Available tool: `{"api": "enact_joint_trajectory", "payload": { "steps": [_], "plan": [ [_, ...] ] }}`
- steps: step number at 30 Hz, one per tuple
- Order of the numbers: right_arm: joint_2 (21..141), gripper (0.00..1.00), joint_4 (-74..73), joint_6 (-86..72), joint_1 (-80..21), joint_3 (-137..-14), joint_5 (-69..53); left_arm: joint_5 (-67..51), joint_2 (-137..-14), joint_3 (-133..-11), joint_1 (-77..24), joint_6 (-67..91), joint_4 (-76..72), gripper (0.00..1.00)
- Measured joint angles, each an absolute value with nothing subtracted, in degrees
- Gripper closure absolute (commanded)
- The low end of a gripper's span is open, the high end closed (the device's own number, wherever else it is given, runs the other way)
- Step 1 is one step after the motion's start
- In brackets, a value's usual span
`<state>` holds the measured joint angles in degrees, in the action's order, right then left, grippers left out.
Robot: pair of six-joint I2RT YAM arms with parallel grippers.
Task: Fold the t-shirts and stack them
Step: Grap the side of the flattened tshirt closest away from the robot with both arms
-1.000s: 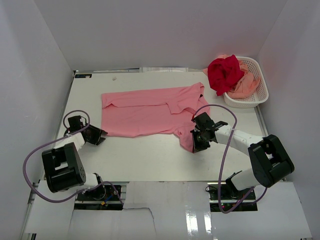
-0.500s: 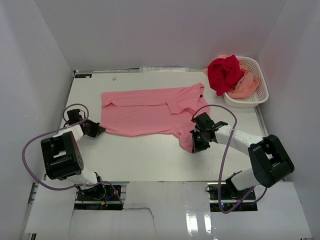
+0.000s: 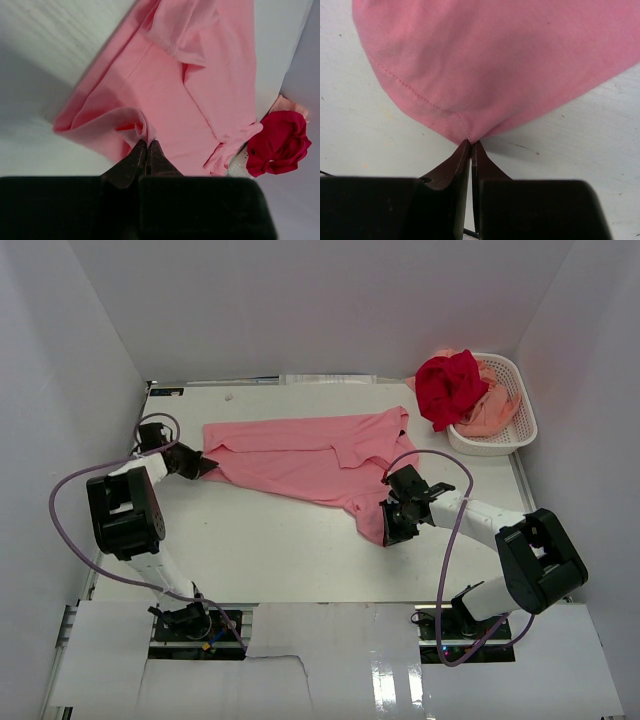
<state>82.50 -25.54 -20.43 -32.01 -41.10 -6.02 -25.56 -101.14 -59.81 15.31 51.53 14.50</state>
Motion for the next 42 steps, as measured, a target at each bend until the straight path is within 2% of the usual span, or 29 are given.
{"api": "enact_joint_trajectory", "payload": {
  "steps": [1,2,5,6,9,15,21,24,27,29,33,42],
  "plan": [
    [82.52,0.92,-25.54,-20.43,-32.01,-41.1,-6.13,-26.15,-103.07,-61.01,14.87,51.53,14.37,0.86],
    [82.54,0.92,-25.52,-20.43,-32.01,-41.1,-6.2,-26.65,-105.25,-62.22,14.33,51.59,14.06,0.74],
    [82.54,0.92,-25.52,-20.45,-32.08,-41.1,-6.28,-27.62,-109.6,-64.6,13.08,51.72,13.58,0.51],
    [82.54,0.92,-25.52,-20.45,-32.14,-41.1,-6.28,-27.73,-110.48,-65.19,12.69,51.9,13.56,0.4],
    [82.54,0.92,-25.5,-20.47,-32.34,-41.08,-6.28,-28.25,-110.98,-66.76,12.05,52.38,13.04,0.3],
    [82.54,0.92,-25.34,-20.56,-32.38,-41.01,-6.48,-24.69,-108.29,-67.22,11.62,51.24,13.76,0.3],
    [82.52,0.92,-24.91,-20.6,-32.38,-40.71,-7.18,-19.99,-97.65,-64.45,11.68,49.63,14.0,0.33],
    [82.5,0.92,-24.62,-20.6,-32.42,-40.6,-7.68,-18.52,-92.88,-61.91,11.68,48.97,13.52,0.39],
    [82.5,0.92,-24.4,-20.62,-32.45,-40.49,-7.94,-17.65,-91.37,-59.51,11.68,48.99,13.43,0.58],
    [82.48,0.92,-24.23,-20.62,-32.45,-40.42,-8.1,-17.26,-91.61,-57.6,11.68,48.93,13.54,0.63],
    [82.43,0.92,-24.14,-20.62,-32.49,-40.36,-8.14,-17.21,-92.86,-54.7,11.68,49.28,13.65,0.65],
    [81.89,0.92,-23.62,-20.62,-32.56,-39.86,-8.1,-17.8,-96.09,-53.52,11.68,50.24,11.11,0.64]
  ]
}}
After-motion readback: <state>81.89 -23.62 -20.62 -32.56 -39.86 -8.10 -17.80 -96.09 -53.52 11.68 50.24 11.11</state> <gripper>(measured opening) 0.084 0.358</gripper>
